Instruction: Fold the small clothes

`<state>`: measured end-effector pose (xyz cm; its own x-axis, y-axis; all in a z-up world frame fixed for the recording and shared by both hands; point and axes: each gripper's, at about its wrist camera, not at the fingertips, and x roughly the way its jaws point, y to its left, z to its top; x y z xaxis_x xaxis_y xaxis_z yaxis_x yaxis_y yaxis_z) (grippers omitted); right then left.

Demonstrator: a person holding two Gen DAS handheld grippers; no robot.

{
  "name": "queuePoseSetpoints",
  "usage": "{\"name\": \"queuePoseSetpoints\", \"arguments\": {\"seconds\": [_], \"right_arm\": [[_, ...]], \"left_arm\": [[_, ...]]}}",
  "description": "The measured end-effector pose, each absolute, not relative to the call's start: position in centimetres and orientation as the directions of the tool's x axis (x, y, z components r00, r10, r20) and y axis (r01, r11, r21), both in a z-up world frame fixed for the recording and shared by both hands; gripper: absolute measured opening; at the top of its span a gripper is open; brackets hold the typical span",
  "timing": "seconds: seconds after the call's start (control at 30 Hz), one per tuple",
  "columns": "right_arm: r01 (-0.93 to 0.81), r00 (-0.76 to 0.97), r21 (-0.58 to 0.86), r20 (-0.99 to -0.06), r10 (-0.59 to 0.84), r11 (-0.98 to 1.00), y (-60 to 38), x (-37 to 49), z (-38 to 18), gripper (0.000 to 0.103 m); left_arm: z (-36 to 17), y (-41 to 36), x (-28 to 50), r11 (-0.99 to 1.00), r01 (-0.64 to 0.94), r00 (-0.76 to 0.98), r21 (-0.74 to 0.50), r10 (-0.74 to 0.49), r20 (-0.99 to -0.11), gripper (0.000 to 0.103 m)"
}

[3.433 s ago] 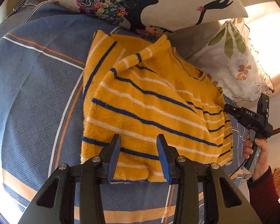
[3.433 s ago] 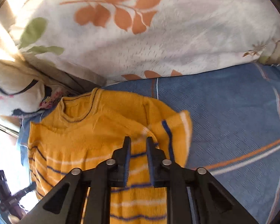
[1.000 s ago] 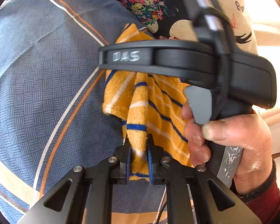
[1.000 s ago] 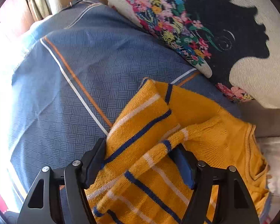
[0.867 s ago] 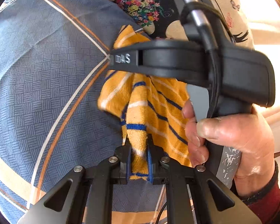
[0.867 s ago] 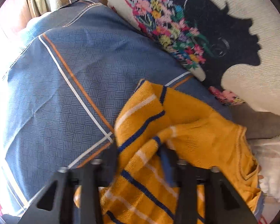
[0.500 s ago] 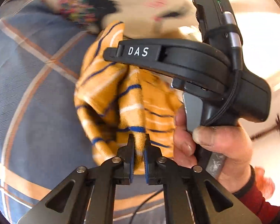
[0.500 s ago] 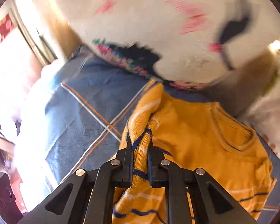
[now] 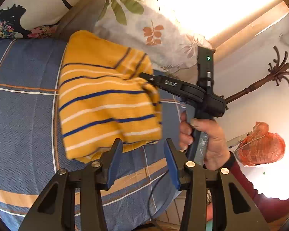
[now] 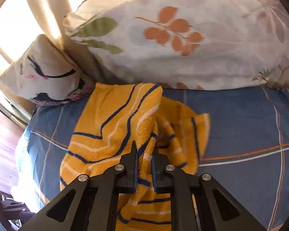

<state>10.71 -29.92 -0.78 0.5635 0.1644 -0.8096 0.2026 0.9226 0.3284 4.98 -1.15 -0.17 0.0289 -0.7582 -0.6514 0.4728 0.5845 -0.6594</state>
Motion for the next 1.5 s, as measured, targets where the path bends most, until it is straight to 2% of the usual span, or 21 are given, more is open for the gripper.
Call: {"name": "queuePoseSetpoints", "arguments": {"seconds": [0.13, 0.23, 0.3, 0.37, 0.47, 0.6, 0.7, 0.77, 0.8, 0.83, 1.03, 1.17, 1.4, 1.43, 1.47, 1.5], "right_arm": [[0.311, 0.544, 0.342, -0.829, 0.129, 0.887, -34.8, 8.9, -3.3, 0.012], [0.329, 0.509, 0.4, -0.838, 0.196, 0.855, -36.3, 9.2, -5.9, 0.016], [0.369, 0.527, 0.428, -0.828, 0.194, 0.825, -36.6, 9.0, -6.5, 0.034], [0.404, 0.581, 0.475, -0.793, 0.181, 0.782, -37.6, 7.4, -5.3, 0.035], [0.373, 0.638, 0.52, -0.745, 0.194, 0.769, -37.5, 5.0, -2.9, 0.036], [0.287, 0.639, 0.548, -0.721, 0.269, 0.786, -34.7, 3.3, -2.3, 0.048], [0.258, 0.615, 0.546, -0.729, 0.301, 0.797, -32.1, 3.3, -3.3, 0.051], [0.259, 0.6, 0.52, -0.747, 0.286, 0.814, -30.8, 2.9, -4.0, 0.049], [0.251, 0.585, 0.507, -0.758, 0.288, 0.824, -30.2, 2.8, -4.4, 0.017], [0.251, 0.579, 0.506, -0.762, 0.291, 0.825, -30.2, 2.7, -4.7, 0.011], [0.368, 0.591, 0.523, -0.77, 0.241, 0.769, -33.5, 0.4, -6.0, 0.009], [0.42, 0.567, 0.509, -0.794, 0.22, 0.752, -33.9, 0.9, -8.2, 0.009], [0.441, 0.563, 0.511, -0.798, 0.216, 0.738, -34.2, 0.9, -9.6, 0.011], [0.438, 0.561, 0.504, -0.8, 0.212, 0.744, -34.3, 0.8, -9.7, 0.012], [0.44, 0.557, 0.496, -0.805, 0.206, 0.749, -34.4, 0.6, -9.7, 0.018], [0.446, 0.55, 0.483, -0.812, 0.195, 0.754, -34.6, 0.4, -9.6, 0.034]], "left_arm": [[-2.6, -3.9, 7.0, 0.614, 0.441, 0.004, -0.654, -0.73, -0.683, 0.043], [-3.7, -6.2, 7.5, 0.645, 0.449, 0.004, -0.619, -0.694, -0.72, 0.043], [-5.2, -7.7, 8.5, 0.674, 0.453, -0.004, -0.584, -0.654, -0.757, 0.043], [-6.3, -8.9, 9.1, 0.694, 0.458, -0.015, -0.556, -0.619, -0.785, 0.043], [-7.7, -9.3, 8.7, 0.706, 0.461, -0.034, -0.538, -0.591, -0.806, 0.043], [-8.2, -9.6, 8.6, 0.695, 0.468, -0.051, -0.546, -0.596, -0.801, 0.043], [-7.5, -9.5, 7.9, 0.685, 0.505, -0.055, -0.526, -0.582, -0.811, 0.043], [-6.5, -9.0, 7.2, 0.671, 0.534, -0.049, -0.515, -0.583, -0.811, 0.043], [-6.1, -8.5, 6.9, 0.669, 0.543, -0.042, -0.507, -0.582, -0.812, 0.043], [-5.8, -8.1, 6.8, 0.671, 0.549, -0.032, -0.498, -0.579, -0.815, 0.043], [-5.0, -5.1, 7.8, 0.717, 0.513, 0.039, -0.472, -0.568, -0.822, 0.043], [-5.8, -4.5, 9.3, 0.736, 0.453, 0.04, -0.503, -0.581, -0.813, 0.043], [-9.7, -6.0, 9.6, 0.786, 0.431, -0.011, -0.444, -0.487, -0.873, 0.045], [-10.0, -5.9, 9.6, 0.788, 0.422, -0.018, -0.448, -0.487, -0.873, 0.046], [-10.0, -5.7, 9.8, 0.786, 0.414, -0.024, -0.459, -0.494, -0.869, 0.046], [-9.9, -5.5, 9.9, 0.783, 0.413, -0.028, -0.466, -0.5, -0.865, 0.046]]}}
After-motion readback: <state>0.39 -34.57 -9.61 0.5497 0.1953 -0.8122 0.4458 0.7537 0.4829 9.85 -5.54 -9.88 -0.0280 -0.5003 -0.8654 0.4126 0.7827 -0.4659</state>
